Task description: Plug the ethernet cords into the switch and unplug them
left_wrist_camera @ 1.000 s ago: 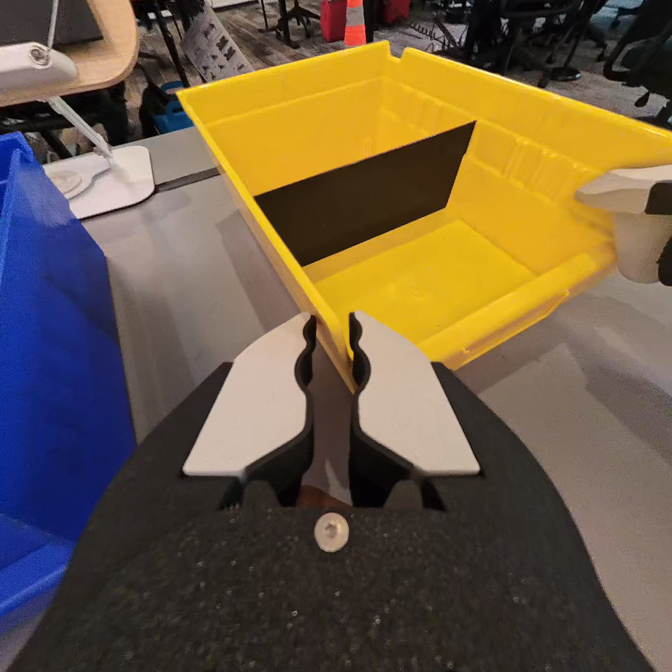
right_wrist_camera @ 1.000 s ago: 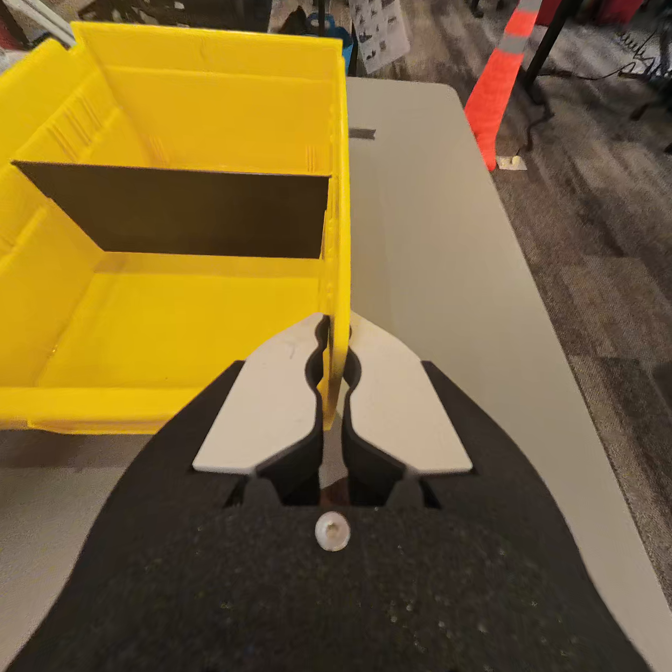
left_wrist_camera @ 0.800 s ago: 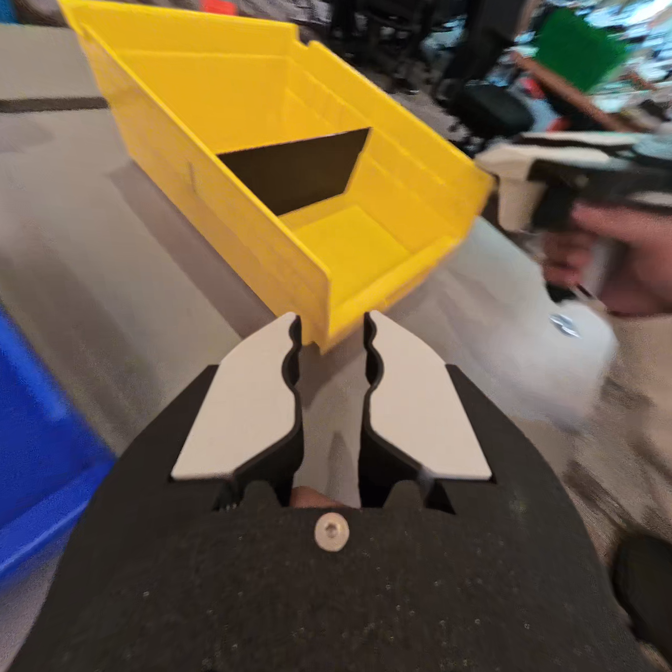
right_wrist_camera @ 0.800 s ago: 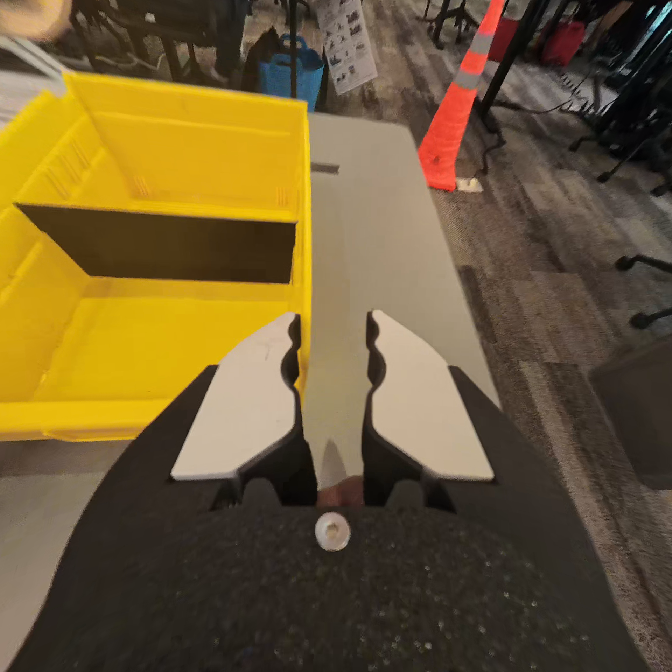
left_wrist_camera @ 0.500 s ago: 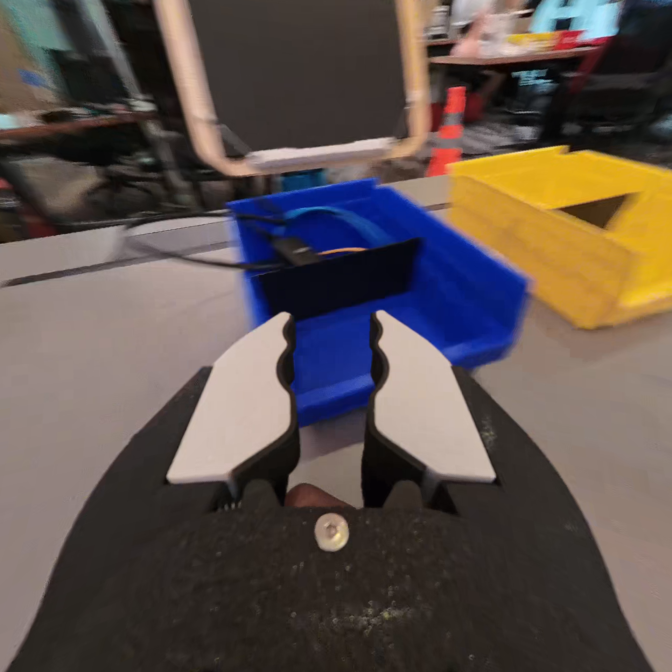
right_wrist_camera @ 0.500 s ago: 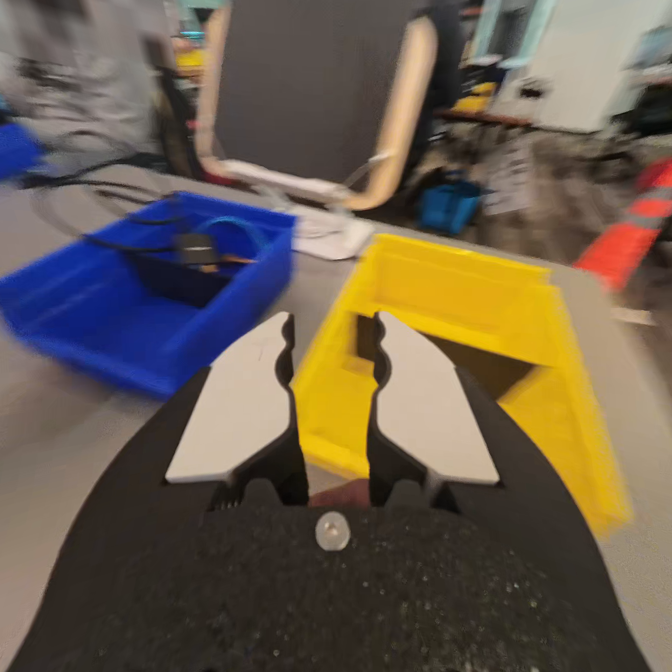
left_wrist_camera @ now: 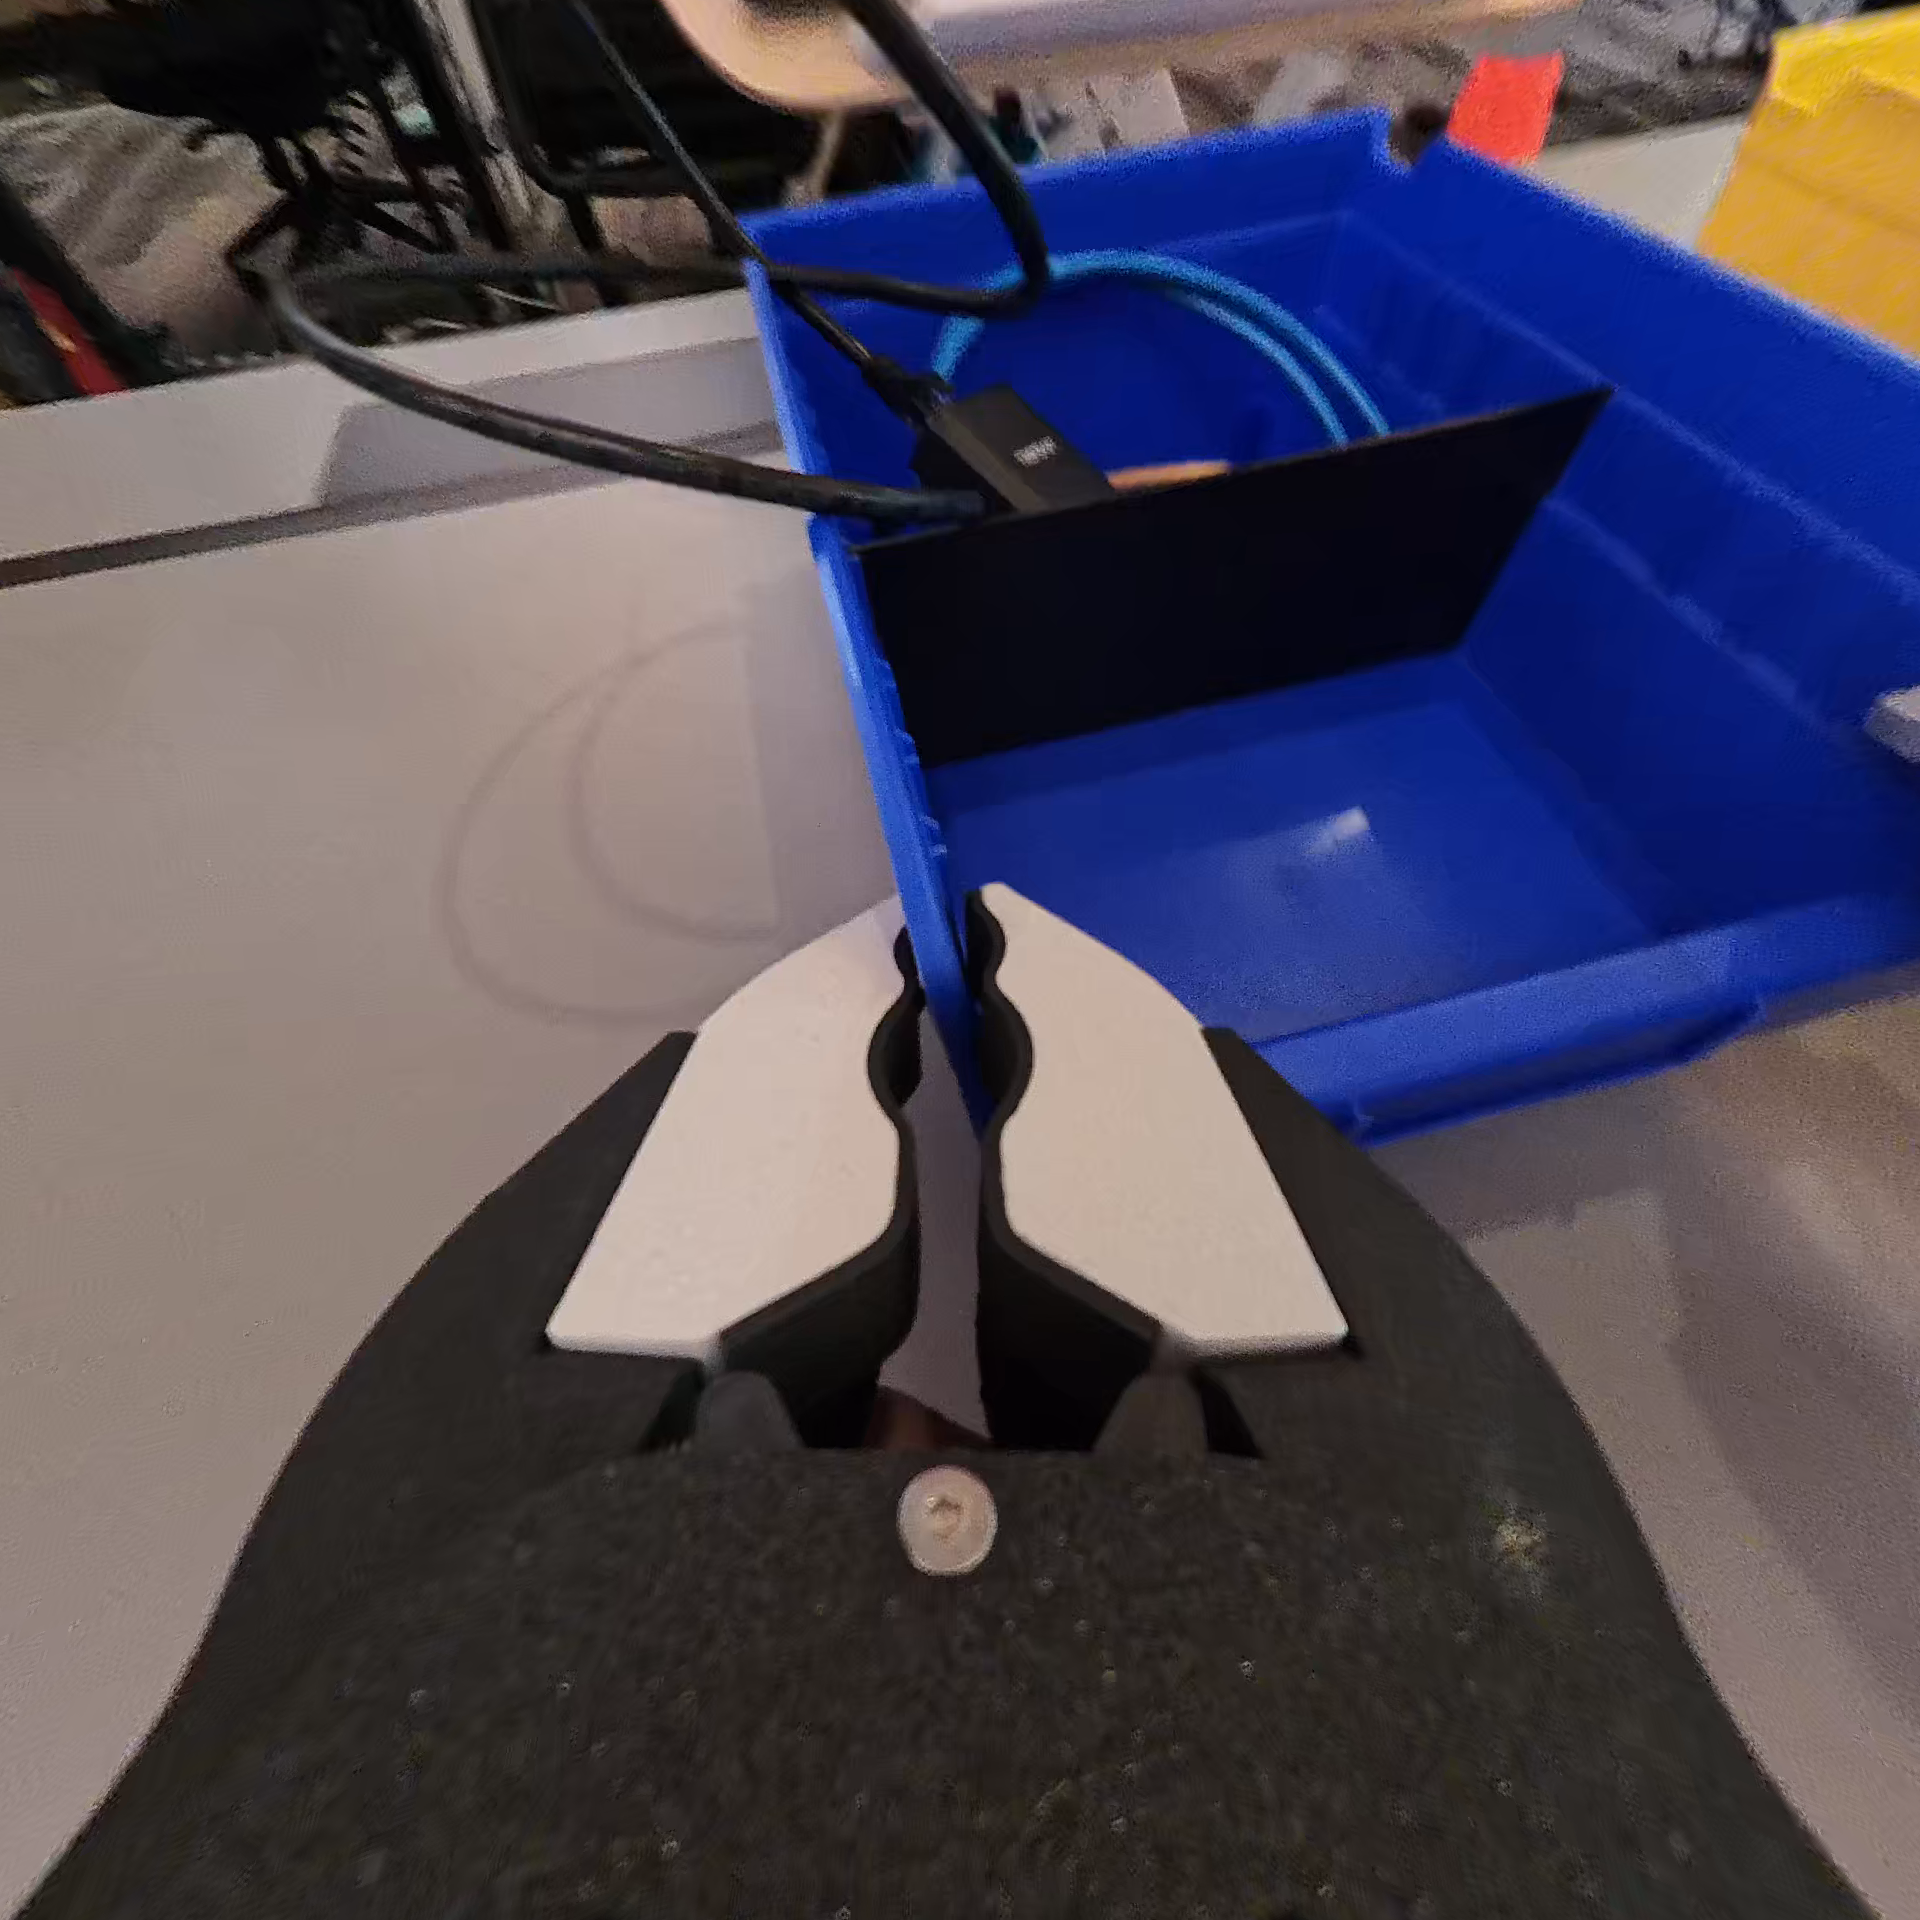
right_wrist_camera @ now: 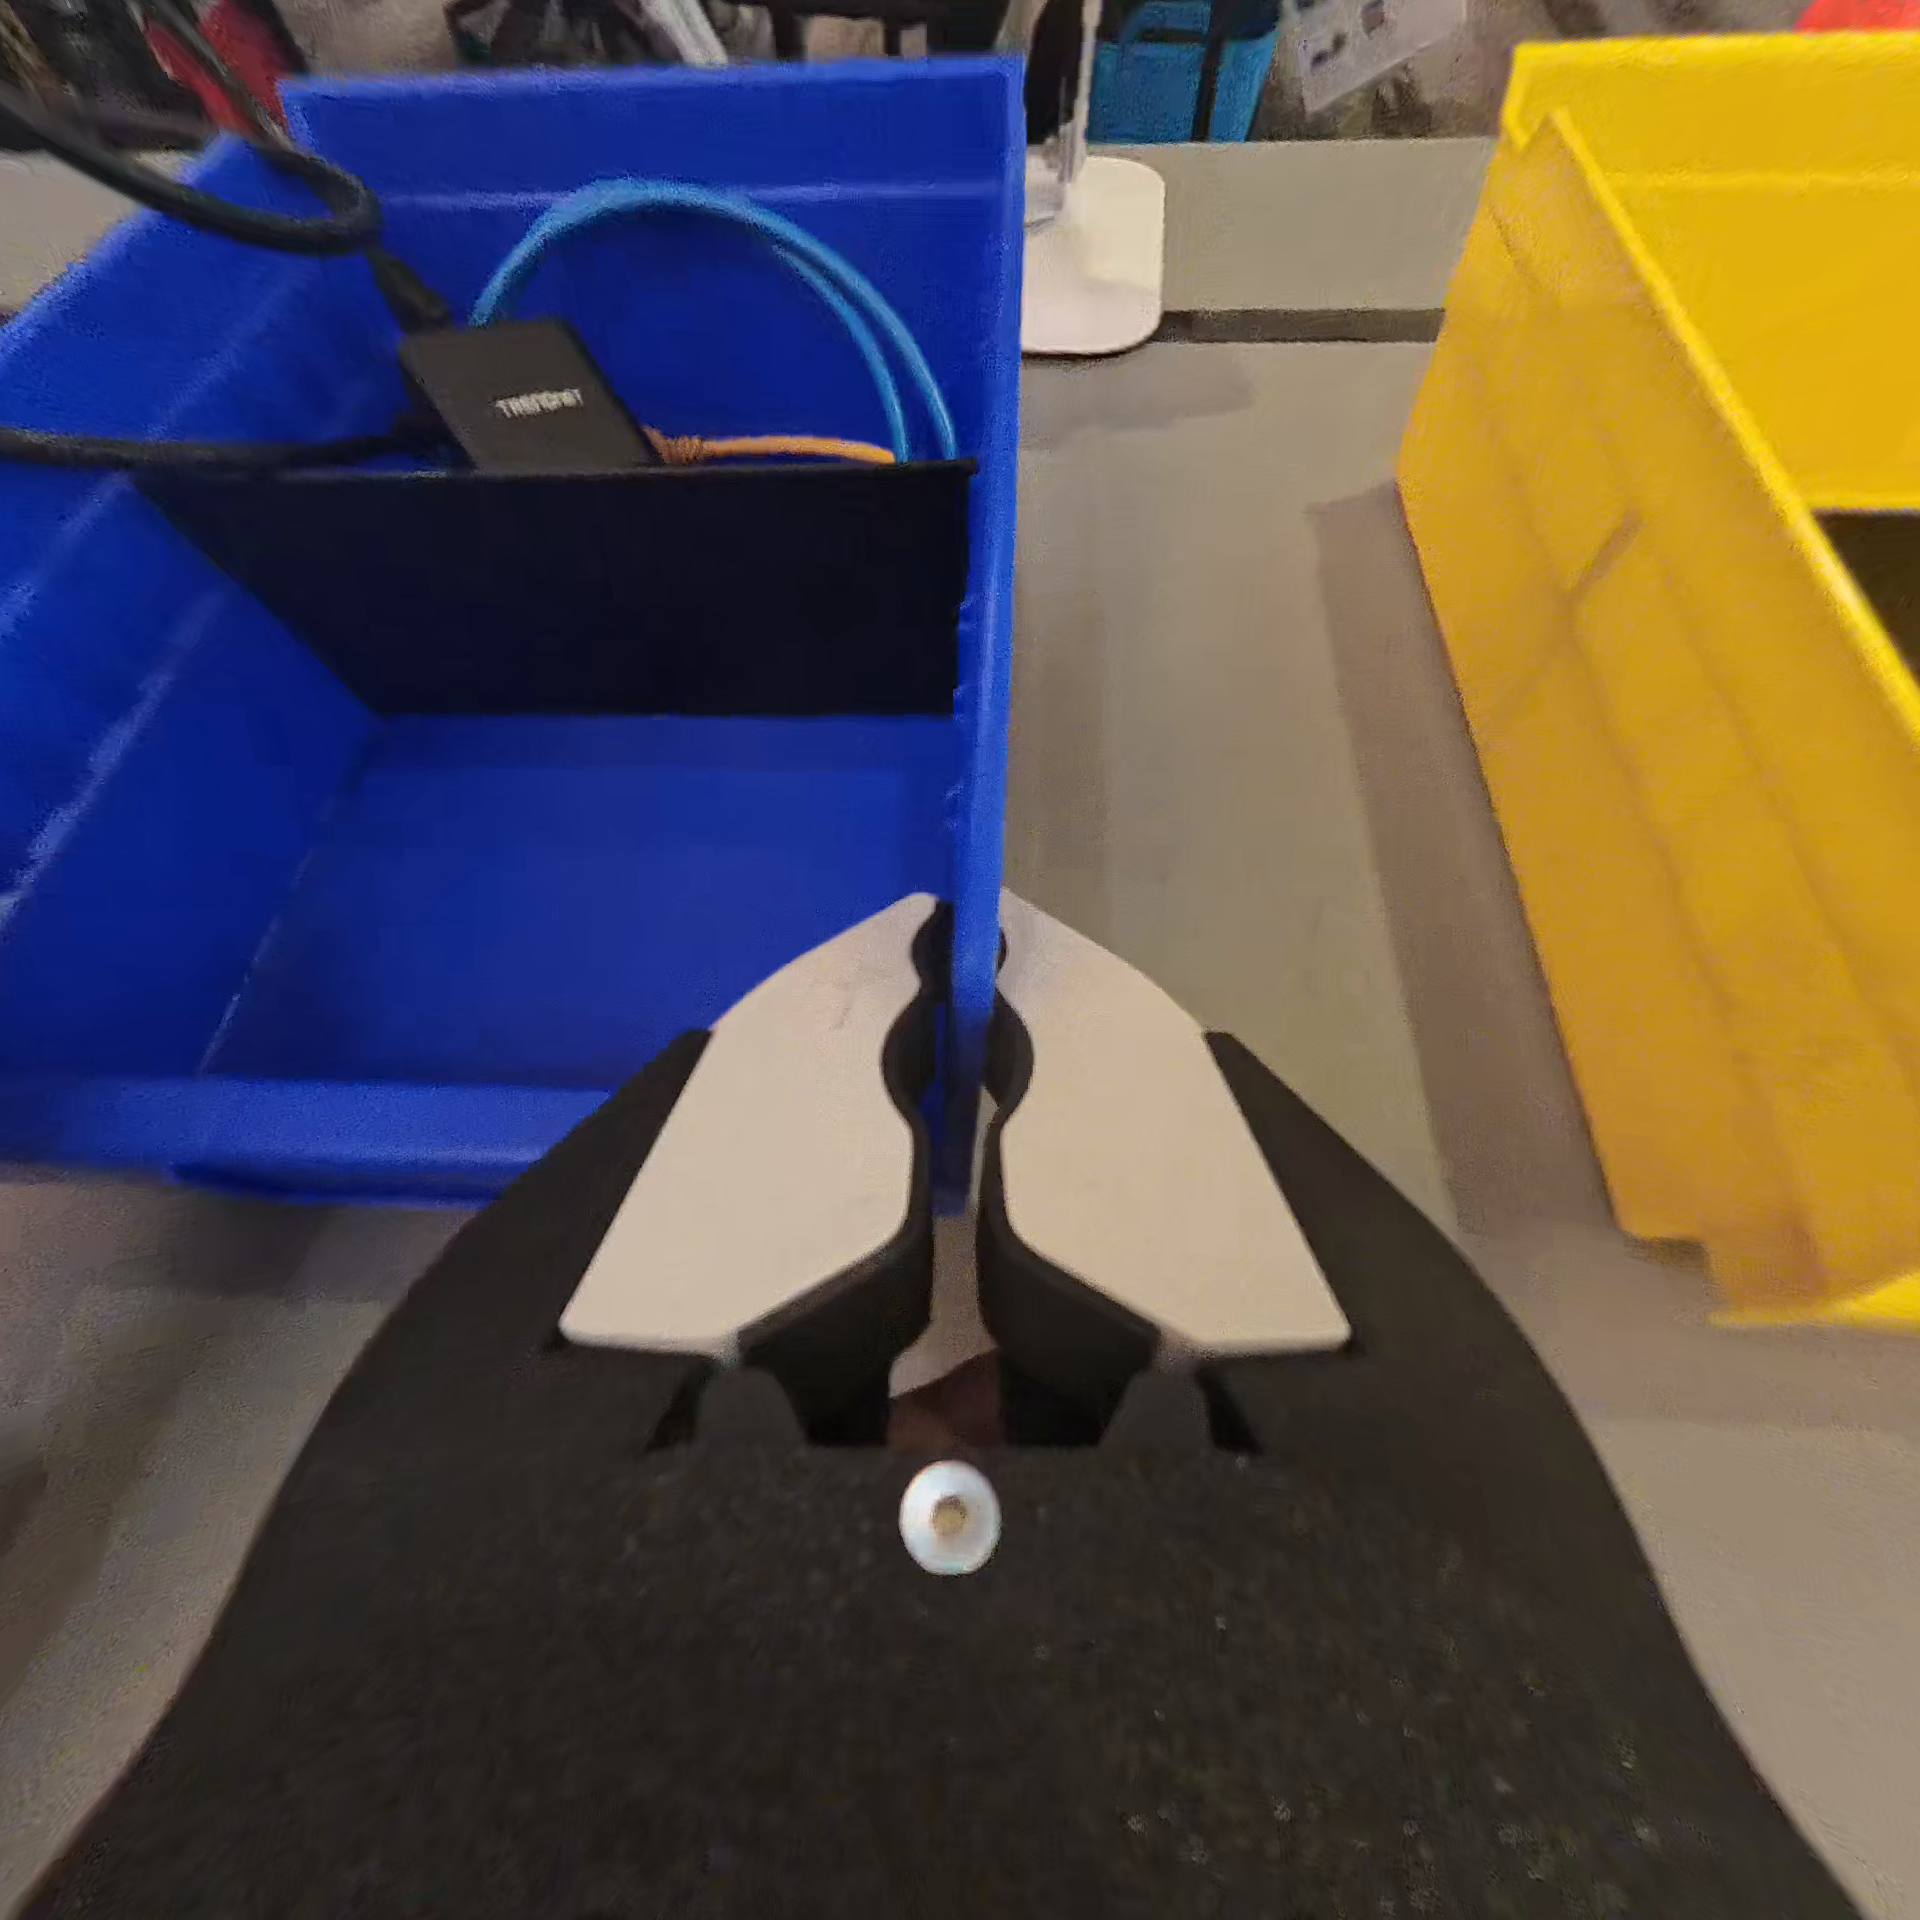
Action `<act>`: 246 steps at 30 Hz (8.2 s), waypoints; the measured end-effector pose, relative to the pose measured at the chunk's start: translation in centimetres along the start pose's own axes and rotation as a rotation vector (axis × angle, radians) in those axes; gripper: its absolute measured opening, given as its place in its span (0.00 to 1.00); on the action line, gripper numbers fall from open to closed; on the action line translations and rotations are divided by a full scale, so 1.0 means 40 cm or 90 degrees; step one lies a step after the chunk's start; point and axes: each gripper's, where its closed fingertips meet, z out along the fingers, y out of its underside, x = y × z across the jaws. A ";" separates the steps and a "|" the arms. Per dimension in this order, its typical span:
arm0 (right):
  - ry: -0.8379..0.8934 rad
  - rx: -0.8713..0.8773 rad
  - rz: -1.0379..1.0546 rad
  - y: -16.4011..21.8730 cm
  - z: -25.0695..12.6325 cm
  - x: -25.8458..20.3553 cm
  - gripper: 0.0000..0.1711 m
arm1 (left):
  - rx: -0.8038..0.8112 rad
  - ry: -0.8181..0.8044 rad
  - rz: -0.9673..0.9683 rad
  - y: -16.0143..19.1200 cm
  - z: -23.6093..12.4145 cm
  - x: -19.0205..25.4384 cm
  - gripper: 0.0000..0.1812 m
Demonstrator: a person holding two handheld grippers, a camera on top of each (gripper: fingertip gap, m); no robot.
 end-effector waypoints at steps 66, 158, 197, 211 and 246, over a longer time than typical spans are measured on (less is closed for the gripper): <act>-0.256 0.081 -0.102 0.147 -0.245 0.214 0.16 | 0.014 0.258 -0.030 0.105 -0.233 0.145 0.25; -0.268 0.001 -0.408 0.041 -0.178 -0.008 0.35 | -0.496 0.494 0.246 -0.190 0.034 0.356 0.00; -0.494 -0.006 -0.176 0.241 -0.355 0.075 0.31 | -0.400 0.724 1.054 0.125 0.081 0.444 0.42; -0.472 0.046 -0.208 0.137 -0.335 0.086 0.28 | -0.453 0.887 0.879 0.069 0.013 0.414 0.34; -0.212 0.101 -0.711 0.001 -0.215 0.037 0.04 | 0.112 0.365 0.790 -0.107 -0.142 0.439 0.26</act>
